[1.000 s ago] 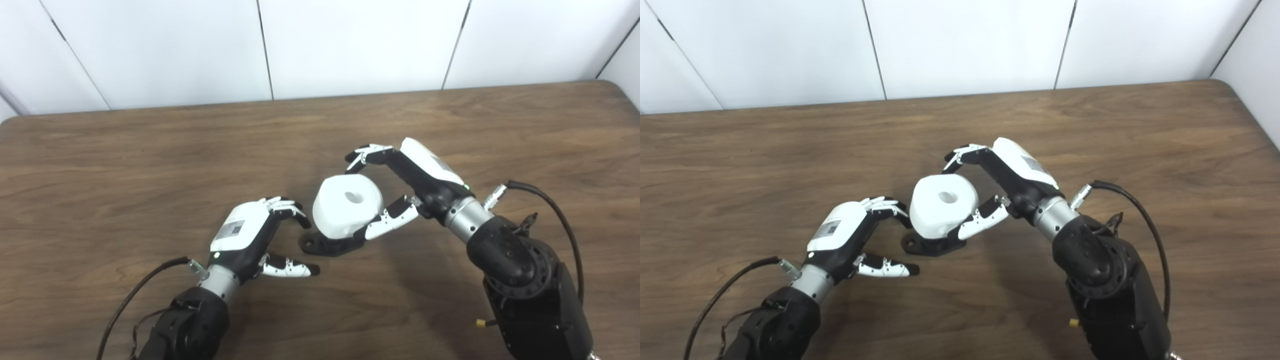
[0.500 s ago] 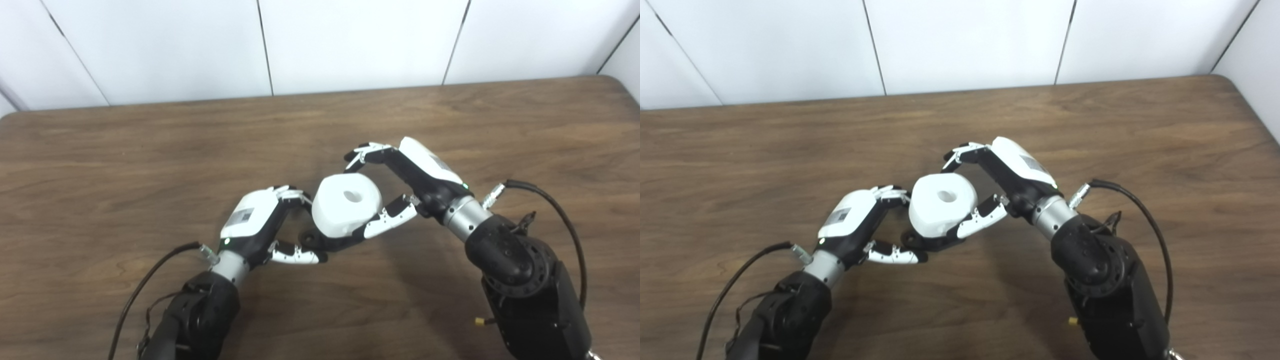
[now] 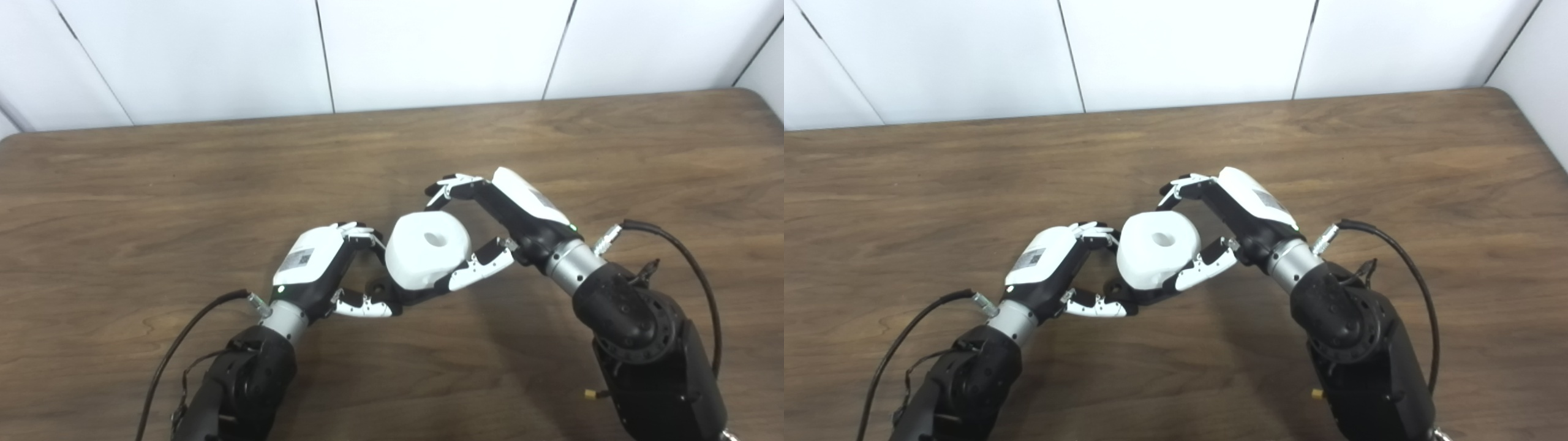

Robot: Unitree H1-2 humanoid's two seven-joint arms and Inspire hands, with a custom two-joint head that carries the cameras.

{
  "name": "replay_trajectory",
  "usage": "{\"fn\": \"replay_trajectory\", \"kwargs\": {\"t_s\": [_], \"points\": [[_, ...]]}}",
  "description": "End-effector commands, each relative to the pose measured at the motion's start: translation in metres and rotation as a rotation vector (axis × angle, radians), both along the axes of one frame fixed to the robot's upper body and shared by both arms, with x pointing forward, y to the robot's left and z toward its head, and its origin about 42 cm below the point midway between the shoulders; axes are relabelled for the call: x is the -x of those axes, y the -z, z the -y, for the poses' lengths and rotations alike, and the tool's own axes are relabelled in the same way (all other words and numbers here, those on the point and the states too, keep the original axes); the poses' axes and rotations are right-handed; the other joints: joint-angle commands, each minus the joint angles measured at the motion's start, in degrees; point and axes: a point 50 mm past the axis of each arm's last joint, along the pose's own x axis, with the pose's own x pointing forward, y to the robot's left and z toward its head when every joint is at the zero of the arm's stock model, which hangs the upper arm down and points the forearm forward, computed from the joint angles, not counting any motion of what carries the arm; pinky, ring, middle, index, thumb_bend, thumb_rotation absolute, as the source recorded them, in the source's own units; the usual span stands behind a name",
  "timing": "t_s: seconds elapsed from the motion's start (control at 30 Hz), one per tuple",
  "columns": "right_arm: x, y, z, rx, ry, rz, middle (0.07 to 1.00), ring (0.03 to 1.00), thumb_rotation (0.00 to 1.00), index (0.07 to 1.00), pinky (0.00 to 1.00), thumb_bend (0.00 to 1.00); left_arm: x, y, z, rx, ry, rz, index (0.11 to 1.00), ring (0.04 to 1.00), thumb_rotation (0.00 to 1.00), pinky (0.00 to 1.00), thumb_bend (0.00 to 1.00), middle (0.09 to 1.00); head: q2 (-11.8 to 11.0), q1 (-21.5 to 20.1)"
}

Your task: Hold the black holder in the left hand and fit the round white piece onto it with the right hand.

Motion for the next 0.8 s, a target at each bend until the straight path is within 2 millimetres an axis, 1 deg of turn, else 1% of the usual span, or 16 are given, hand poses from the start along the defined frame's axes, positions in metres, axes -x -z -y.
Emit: {"fn": "replay_trajectory", "kwargs": {"t_s": [0.0,0.03,0.07,0.13,0.37,0.77], "points": [[-0.0014,-0.0216,0.0002,-0.015,-0.007,0.088,0.822,0.916,0.14,0.483,0.95,0.53,0.0031,0.0107,-0.0013,-0.039,0.007,-0.061,0.537,0.901,0.13,0.93,0.65,0.822,0.1,0.0],[-0.0016,-0.0223,0.0006,-0.015,-0.007,0.090,0.822,0.916,0.14,0.483,0.95,0.53,0.0032,0.0108,-0.0013,-0.047,0.008,-0.060,0.516,0.901,0.10,0.93,0.59,0.821,0.2,0.0],[-0.0018,-0.0229,0.0009,-0.016,-0.005,0.090,0.822,0.915,0.14,0.483,0.94,0.53,0.0033,0.0108,-0.0014,-0.055,0.010,-0.058,0.502,0.899,0.09,0.93,0.55,0.819,0.2,0.0],[-0.0022,-0.0238,0.0016,-0.022,-0.003,0.091,0.821,0.913,0.14,0.483,0.93,0.53,0.0033,0.0109,-0.0013,-0.075,0.015,-0.051,0.495,0.897,0.08,0.93,0.53,0.816,0.1,0.0],[-0.0033,-0.0262,0.0032,-0.010,-0.004,0.096,0.821,0.909,0.14,0.483,0.91,0.53,0.0029,0.0107,-0.0012,-0.137,0.034,-0.043,0.493,0.895,0.08,0.92,0.52,0.814,0.2,0.1],[-0.0030,-0.0268,0.0037,-0.024,-0.003,0.093,0.824,0.915,0.14,0.482,0.92,0.53,0.0036,0.0124,-0.0007,-0.146,0.042,-0.043,0.491,0.901,0.07,0.92,0.52,0.809,0.5,0.1]]}}
